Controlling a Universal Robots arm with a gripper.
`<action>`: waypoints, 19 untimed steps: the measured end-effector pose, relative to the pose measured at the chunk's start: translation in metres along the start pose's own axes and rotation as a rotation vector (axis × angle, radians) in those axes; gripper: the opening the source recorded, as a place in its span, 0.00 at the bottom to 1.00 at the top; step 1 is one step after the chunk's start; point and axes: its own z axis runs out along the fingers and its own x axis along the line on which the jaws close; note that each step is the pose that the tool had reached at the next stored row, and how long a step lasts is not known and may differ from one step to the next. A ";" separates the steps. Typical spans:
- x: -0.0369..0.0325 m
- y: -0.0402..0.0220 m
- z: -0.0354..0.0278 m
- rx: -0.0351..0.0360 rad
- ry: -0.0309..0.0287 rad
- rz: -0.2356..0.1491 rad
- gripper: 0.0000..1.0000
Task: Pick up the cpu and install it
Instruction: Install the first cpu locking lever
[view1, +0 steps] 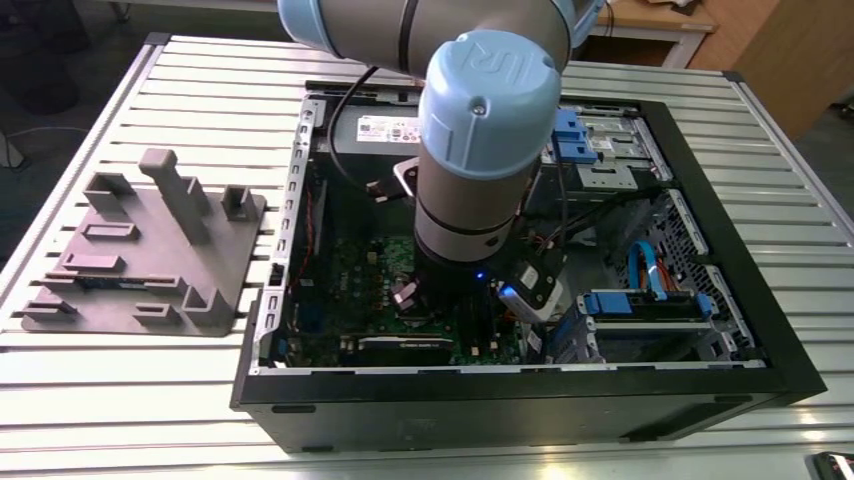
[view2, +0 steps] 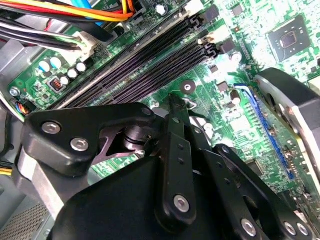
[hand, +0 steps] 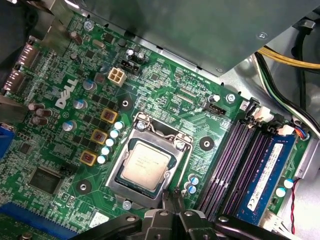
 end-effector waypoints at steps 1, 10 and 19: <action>0.0000 0.0000 0.0000 0.0000 0.0000 0.000 0.10; 0.0000 0.0000 -0.0001 0.0001 0.0002 0.000 0.10; 0.0029 -0.0010 -0.0005 -0.0018 -0.0023 0.000 0.10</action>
